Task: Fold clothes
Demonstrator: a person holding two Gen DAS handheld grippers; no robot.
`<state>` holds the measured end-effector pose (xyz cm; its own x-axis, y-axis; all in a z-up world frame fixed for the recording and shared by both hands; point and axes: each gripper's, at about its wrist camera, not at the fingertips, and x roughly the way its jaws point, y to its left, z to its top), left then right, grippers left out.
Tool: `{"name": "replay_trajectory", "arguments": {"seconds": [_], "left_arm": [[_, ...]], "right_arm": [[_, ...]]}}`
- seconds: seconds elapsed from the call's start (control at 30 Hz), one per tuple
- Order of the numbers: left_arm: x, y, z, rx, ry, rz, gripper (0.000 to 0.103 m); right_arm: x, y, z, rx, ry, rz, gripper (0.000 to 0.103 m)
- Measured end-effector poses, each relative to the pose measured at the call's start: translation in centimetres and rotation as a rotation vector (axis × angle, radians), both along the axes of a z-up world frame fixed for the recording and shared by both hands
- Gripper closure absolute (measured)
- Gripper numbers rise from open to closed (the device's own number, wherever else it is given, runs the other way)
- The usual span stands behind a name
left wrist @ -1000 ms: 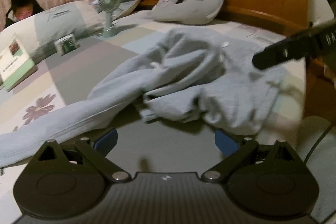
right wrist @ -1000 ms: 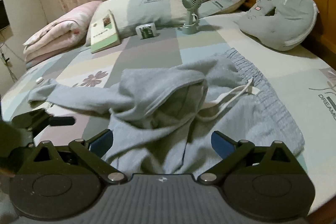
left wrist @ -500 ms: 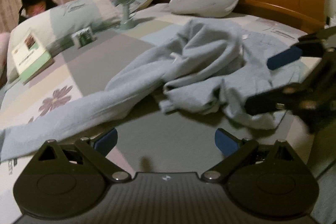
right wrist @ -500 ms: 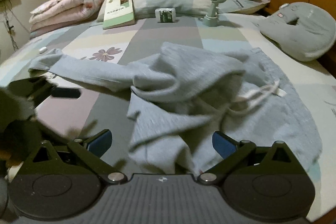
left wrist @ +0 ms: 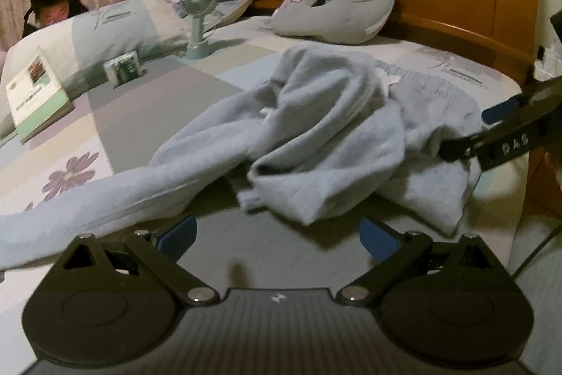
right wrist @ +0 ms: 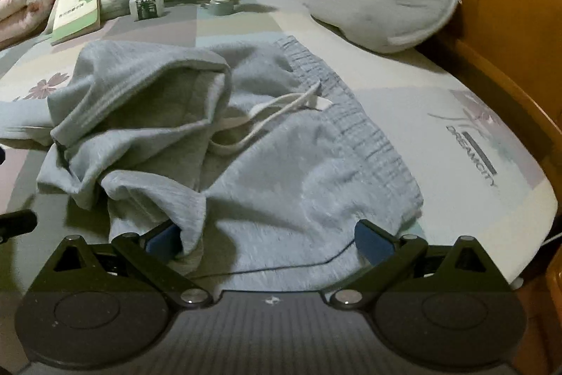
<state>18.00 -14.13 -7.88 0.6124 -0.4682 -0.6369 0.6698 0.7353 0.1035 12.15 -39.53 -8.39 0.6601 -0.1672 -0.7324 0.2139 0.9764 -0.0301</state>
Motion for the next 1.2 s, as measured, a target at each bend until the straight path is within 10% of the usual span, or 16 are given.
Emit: {"name": "replay_trajectory", "arguments": {"seconds": [0.3, 0.67, 0.93, 1.2], "left_arm": [[0.5, -4.3, -2.2, 0.074, -0.103, -0.036, 0.004], [0.6, -2.2, -2.2, 0.153, -0.315, 0.168, 0.003], [0.6, -3.8, -3.7, 0.178, -0.308, 0.027, 0.004], [0.9, -1.9, -2.8, 0.145, -0.345, 0.157, 0.014]], "right_arm": [[-0.8, 0.4, 0.3, 0.064, -0.033, 0.009, 0.000], [-1.7, 1.1, 1.4, 0.091, -0.082, 0.058, 0.000], [-1.9, 1.7, 2.1, 0.104, -0.100, 0.074, 0.000], [-2.7, 1.8, 2.5, 0.105, -0.108, 0.068, 0.000]]}}
